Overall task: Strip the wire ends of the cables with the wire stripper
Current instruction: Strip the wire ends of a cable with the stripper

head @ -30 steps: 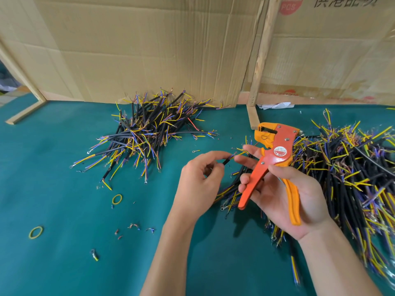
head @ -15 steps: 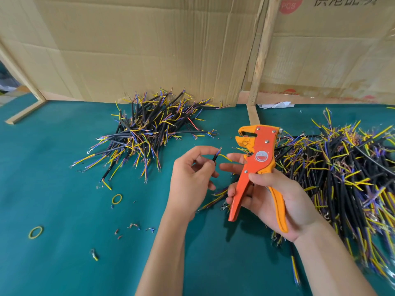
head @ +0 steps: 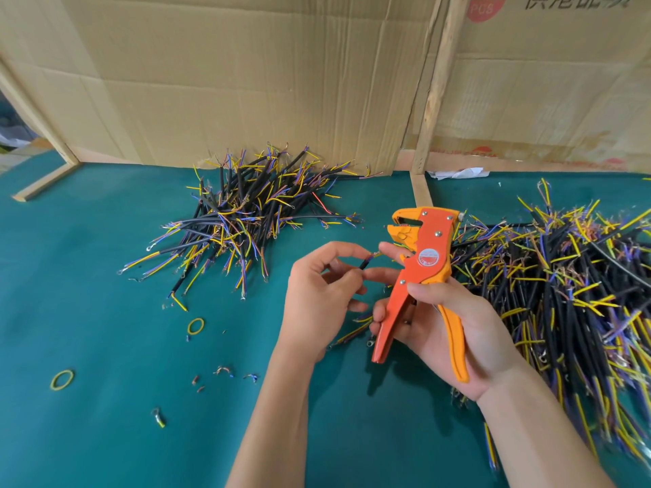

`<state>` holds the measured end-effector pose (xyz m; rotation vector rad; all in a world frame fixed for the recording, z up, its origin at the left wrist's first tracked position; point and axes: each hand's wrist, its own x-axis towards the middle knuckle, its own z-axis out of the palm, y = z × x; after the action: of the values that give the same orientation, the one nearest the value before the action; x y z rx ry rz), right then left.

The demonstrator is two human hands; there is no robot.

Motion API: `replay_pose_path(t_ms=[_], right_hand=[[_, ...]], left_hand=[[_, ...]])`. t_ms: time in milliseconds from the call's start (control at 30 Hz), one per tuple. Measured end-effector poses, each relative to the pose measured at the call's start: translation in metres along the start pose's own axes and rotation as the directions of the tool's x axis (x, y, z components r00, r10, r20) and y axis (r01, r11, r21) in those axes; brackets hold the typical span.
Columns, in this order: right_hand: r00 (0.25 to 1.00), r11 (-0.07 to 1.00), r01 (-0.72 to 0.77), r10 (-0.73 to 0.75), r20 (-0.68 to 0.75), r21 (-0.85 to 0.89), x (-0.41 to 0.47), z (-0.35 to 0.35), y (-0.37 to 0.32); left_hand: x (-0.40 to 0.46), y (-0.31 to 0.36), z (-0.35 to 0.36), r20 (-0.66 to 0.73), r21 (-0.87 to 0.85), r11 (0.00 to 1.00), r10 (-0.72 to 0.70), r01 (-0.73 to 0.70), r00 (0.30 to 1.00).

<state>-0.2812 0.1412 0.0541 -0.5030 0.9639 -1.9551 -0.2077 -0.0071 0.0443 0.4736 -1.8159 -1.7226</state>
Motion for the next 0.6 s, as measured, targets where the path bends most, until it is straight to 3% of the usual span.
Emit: replay_pose_path(t_ms=[600], right_hand=[[0.999, 0.997, -0.034, 0.033, -0.017, -0.072, 0.0002, -0.0049, 0.0007]], left_hand=[[-0.0035, 0.0014, 0.0022, 0.046, 0.006, 1.000, -0.031, 0.030, 0.998]])
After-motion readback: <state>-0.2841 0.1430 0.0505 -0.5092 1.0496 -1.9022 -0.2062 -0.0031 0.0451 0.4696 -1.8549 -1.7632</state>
